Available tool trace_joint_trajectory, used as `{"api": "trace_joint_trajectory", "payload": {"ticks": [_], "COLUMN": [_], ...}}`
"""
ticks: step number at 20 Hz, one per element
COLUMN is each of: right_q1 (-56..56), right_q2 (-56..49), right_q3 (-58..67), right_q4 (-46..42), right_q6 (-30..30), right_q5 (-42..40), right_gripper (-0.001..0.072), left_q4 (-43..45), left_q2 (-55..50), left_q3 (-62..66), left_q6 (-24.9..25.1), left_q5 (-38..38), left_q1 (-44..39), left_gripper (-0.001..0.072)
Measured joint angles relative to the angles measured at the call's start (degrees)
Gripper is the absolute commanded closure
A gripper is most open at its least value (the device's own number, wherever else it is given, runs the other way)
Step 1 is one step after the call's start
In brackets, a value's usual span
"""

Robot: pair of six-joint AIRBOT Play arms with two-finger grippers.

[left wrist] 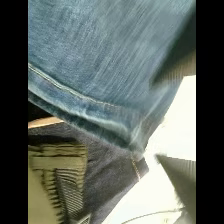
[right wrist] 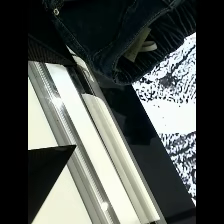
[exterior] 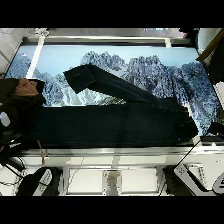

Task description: Fold the clothes and pants, and hang the long-sleeved shirts on hangers.

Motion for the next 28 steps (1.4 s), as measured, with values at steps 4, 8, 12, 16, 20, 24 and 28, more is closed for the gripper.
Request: {"api": "trace_joint_trajectory", "payload": {"ticks": [4, 8, 12, 16, 20, 24, 28], "right_q1": [0.0, 0.0, 0.0, 0.0, 0.0, 0.0, 0.0], "right_q2": [0.0, 0.0, 0.0, 0.0, 0.0, 0.0, 0.0], "right_q3": [1.6, 2.6, 2.9, 3.0, 3.0, 3.0, 3.0], "right_q4": [4.7, 14.3, 22.0, 25.0, 26.0, 26.4, 26.8], "right_q6": [-0.2, -0.5, -1.6, -3.3, -4.3, -4.7, -4.7], "right_q5": [-0.1, -2.9, -4.6, -3.8, -3.2, -3.1, -3.0], "right_gripper": [0.0173, 0.0173, 0.0173, 0.0173, 0.0174, 0.0174, 0.0174], "left_q4": [-9.7, -21.7, -39.9, -64.3, -77.5, -80.3, -78.2], "left_q2": [0.7, -6.3, -22.4, -37.4, -46.0, -49.9, -51.3], "left_q3": [6.1, 13.1, 15.8, 17.7, 20.8, 23.5, 25.0], "left_q6": [1.1, 6.1, 10.6, 22.0, 29.8, 32.5, 33.1], "left_q5": [9.0, 20.5, 26.0, 29.9, 31.7, 35.1, 36.4], "left_q1": [-0.2, -3.6, -8.0, -10.6, -12.2, -14.3, -15.7], "left_gripper": [0.0227, 0.0191, 0.0078, 0.0072, 0.0072, 0.0072, 0.0074]}}
